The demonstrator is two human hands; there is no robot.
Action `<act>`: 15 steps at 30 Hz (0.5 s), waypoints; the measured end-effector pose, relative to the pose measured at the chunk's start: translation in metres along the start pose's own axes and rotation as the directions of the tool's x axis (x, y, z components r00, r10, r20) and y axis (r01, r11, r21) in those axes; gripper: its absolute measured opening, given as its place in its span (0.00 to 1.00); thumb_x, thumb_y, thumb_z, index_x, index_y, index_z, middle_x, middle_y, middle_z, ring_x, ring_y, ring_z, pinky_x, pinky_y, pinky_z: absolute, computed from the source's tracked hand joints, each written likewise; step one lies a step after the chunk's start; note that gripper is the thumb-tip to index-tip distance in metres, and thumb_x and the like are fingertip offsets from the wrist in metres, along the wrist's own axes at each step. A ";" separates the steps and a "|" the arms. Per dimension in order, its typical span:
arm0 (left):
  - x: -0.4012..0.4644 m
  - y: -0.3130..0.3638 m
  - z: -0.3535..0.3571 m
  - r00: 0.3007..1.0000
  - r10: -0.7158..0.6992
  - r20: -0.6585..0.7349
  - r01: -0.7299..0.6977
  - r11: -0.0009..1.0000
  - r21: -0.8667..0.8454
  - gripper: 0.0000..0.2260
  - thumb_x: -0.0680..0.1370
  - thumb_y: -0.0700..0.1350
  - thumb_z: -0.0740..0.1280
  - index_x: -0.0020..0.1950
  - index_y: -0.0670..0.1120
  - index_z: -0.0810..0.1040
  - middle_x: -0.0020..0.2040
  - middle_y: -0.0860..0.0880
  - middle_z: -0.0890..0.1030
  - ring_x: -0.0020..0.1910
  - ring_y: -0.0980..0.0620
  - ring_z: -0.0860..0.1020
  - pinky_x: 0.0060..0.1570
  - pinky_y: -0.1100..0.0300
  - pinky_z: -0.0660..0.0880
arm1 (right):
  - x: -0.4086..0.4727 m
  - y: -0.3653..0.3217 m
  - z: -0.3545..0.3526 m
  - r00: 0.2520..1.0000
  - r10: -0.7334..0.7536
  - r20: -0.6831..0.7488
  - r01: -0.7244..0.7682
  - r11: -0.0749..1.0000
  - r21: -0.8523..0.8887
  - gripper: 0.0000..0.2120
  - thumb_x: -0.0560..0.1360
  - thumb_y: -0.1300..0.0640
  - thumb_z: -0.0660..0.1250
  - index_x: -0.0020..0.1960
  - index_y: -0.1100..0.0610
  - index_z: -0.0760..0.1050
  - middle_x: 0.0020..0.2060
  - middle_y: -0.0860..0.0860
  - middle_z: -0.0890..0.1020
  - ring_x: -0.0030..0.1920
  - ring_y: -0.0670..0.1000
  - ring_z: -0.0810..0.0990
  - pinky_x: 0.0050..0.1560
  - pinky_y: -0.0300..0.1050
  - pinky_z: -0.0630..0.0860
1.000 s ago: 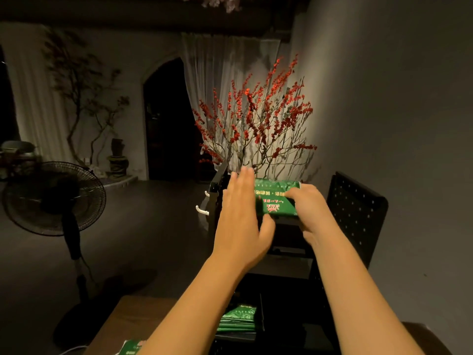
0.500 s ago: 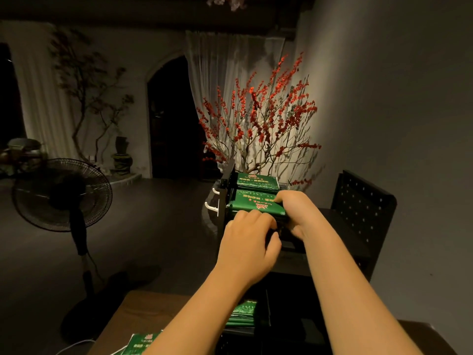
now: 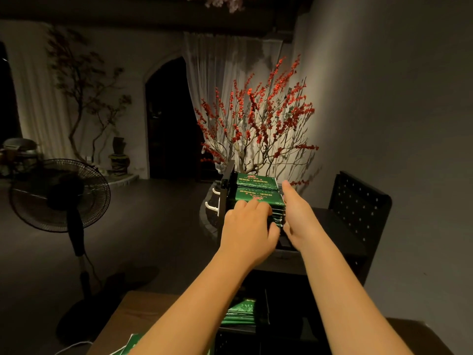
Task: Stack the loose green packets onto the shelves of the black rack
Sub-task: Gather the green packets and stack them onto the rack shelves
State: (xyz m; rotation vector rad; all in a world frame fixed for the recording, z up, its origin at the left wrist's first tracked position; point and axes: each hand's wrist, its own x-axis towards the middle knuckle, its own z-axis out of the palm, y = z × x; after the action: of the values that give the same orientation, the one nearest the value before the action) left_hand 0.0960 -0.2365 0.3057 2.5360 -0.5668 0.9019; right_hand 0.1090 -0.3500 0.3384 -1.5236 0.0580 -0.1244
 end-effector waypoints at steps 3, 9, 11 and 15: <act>0.001 -0.003 0.000 1.000 -0.006 -0.002 0.006 1.000 -0.017 0.12 0.79 0.54 0.60 0.59 0.50 0.74 0.54 0.52 0.76 0.53 0.50 0.71 0.52 0.54 0.71 | 0.004 0.003 -0.001 1.000 -0.003 0.031 0.004 0.999 -0.036 0.20 0.79 0.35 0.56 0.51 0.47 0.79 0.54 0.46 0.82 0.59 0.49 0.77 0.69 0.52 0.64; -0.012 -0.009 -0.002 0.998 -0.029 -0.056 0.016 0.974 -0.225 0.13 0.80 0.49 0.63 0.64 0.49 0.74 0.59 0.53 0.76 0.59 0.53 0.71 0.58 0.59 0.71 | -0.018 0.003 -0.004 0.985 -0.144 -0.097 0.137 0.988 -0.075 0.12 0.83 0.44 0.55 0.56 0.46 0.74 0.56 0.47 0.78 0.54 0.43 0.75 0.65 0.39 0.67; -0.019 -0.008 -0.007 0.989 -0.098 -0.113 0.050 0.926 -0.373 0.09 0.80 0.46 0.64 0.60 0.50 0.76 0.55 0.55 0.78 0.55 0.56 0.74 0.54 0.61 0.72 | -0.031 0.007 -0.003 0.901 -0.357 -0.246 0.323 0.932 -0.166 0.12 0.83 0.53 0.59 0.64 0.52 0.73 0.56 0.46 0.76 0.51 0.38 0.74 0.49 0.23 0.68; -0.038 -0.008 -0.011 0.943 -0.331 -0.040 0.185 0.618 -0.764 0.06 0.81 0.44 0.64 0.44 0.49 0.77 0.37 0.53 0.77 0.35 0.55 0.75 0.39 0.55 0.73 | -0.058 0.033 0.008 0.767 -0.607 -0.205 0.557 0.790 -0.256 0.08 0.77 0.67 0.65 0.49 0.55 0.76 0.45 0.49 0.80 0.45 0.42 0.78 0.44 0.30 0.73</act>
State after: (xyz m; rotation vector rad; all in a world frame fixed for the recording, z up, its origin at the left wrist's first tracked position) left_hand 0.0671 -0.2155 0.2873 1.6847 -0.3832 0.5929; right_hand 0.0542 -0.3341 0.3034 -1.6538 -0.1954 -0.8635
